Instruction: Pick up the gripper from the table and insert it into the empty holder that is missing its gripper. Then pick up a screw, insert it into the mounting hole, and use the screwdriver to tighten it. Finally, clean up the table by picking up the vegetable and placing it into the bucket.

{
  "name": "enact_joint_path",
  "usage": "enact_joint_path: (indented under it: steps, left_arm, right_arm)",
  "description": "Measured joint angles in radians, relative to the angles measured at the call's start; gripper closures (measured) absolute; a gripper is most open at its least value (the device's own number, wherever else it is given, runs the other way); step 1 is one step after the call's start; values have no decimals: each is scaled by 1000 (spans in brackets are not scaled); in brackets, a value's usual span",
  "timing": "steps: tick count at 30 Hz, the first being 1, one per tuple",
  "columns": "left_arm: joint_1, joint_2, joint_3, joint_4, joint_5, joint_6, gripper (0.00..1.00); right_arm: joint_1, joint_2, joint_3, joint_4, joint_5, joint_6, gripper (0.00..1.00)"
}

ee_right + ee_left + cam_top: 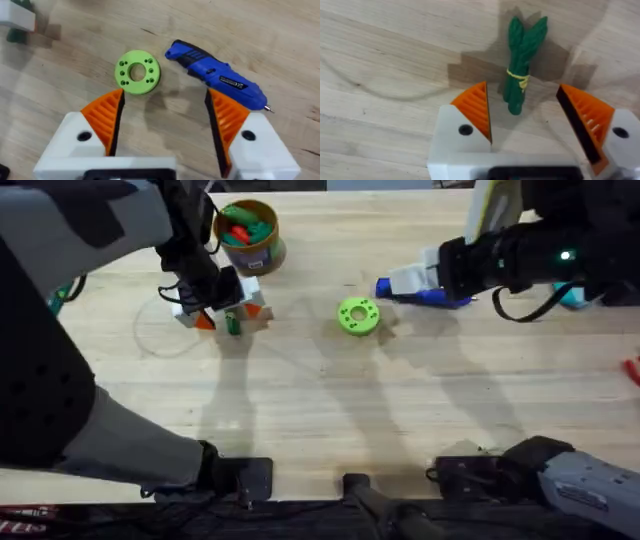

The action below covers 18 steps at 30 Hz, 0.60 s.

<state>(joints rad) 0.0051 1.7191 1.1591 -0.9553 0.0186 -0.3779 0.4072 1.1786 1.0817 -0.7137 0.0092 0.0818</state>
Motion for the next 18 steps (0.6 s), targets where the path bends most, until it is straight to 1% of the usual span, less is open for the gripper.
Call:
enact_joint_path:
  steps: [2, 11, 14, 15, 16, 18]
  left_arm:
    - [0, 0, 0, 12, -14, 0, 170]
    - [0, 3, 0, 51, -16, 0, 198]
    - [0, 21, 0, 55, -16, -1, 292]
    - [0, 29, 0, 55, -16, -2, 340]
    - [0, 37, 0, 55, -16, -5, 413]
    - [0, 49, 0, 54, -17, -4, 688]
  right_arm:
    - [0, 0, 0, 0, 0, 0, 69]
    - [0, 0, 0, 0, 0, 0, 69]
    - [0, 0, 0, 0, 0, 0, 69]
    - [0, 0, 0, 0, 0, 0, 69]
    - [0, 0, 0, 0, 0, 0, 69]
    - [0, 0, 0, 0, 0, 0, 69]
